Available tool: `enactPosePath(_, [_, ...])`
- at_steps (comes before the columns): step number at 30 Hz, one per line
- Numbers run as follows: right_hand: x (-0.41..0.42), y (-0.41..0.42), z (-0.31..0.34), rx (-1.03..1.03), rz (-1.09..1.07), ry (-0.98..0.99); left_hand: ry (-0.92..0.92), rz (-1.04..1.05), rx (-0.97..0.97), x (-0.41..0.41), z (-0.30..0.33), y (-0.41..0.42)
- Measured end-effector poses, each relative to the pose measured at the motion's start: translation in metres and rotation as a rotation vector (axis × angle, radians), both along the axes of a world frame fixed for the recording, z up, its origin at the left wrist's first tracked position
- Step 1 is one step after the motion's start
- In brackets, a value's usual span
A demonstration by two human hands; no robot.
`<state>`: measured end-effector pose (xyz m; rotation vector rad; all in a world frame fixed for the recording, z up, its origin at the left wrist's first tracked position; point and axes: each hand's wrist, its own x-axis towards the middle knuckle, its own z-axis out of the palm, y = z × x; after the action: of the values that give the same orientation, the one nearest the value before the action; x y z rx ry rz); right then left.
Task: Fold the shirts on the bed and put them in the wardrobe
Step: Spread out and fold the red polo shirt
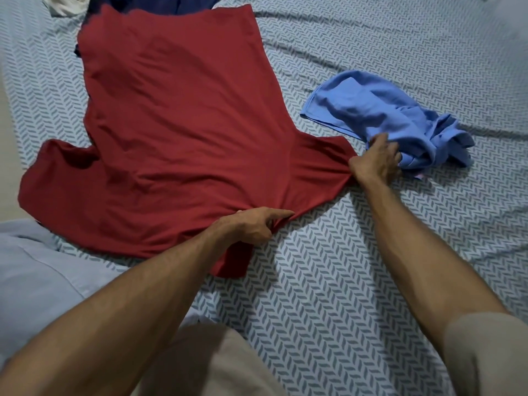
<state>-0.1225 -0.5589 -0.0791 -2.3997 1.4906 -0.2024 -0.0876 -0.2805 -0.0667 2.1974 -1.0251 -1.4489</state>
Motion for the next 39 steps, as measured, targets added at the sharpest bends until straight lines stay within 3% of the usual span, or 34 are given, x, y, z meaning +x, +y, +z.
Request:
enactPosePath(2, [0.015,0.006,0.0,-0.1,0.192,-0.029,0.0,-0.001,-0.001,0.001,0.001,0.0])
enactPosePath(5, [0.038,0.004,-0.006,0.078,0.311,-0.033,0.001,-0.008,0.0,0.001,0.001,0.001])
enactPosePath(7, [0.05,0.001,-0.007,0.176,0.265,0.009,0.003,-0.004,-0.003,0.001,0.0,0.001])
enactPosePath(14, [0.059,0.0,-0.011,0.075,0.019,-0.129,0.029,0.024,-0.005,0.003,-0.006,0.003])
enactPosePath(18, [0.058,0.019,-0.005,0.078,0.064,-0.072,0.052,0.041,-0.056,0.002,-0.013,0.003])
enactPosePath(20, [0.057,0.041,-0.003,-0.014,0.169,-0.081,0.161,0.22,-0.196,0.005,-0.02,0.01])
enactPosePath(24, [0.073,0.116,-0.019,-0.148,0.487,-0.205,0.225,0.847,-0.518,0.031,-0.006,0.066])
enactPosePath(26, [0.086,0.164,-0.023,-0.065,0.672,-0.261,0.084,1.12,-0.591,0.054,0.002,0.11])
enactPosePath(28, [0.1,0.215,-0.024,0.007,0.869,-0.301,-0.201,1.343,-0.561,0.076,0.003,0.157])
enactPosePath(30, [0.111,0.274,-0.019,0.084,1.064,-0.314,-0.472,1.551,-0.464,0.095,0.001,0.209])
enactPosePath(32, [0.117,0.327,-0.014,0.163,1.234,-0.306,-0.571,1.77,-0.312,0.106,-0.001,0.257])
enactPosePath(35, [0.116,0.388,-0.012,0.242,1.439,-0.234,-0.48,2.012,-0.089,0.108,-0.006,0.301])
enactPosePath(39, [0.119,0.451,-0.016,0.181,1.565,0.019,-0.037,2.222,-0.269,0.129,-0.035,0.335])
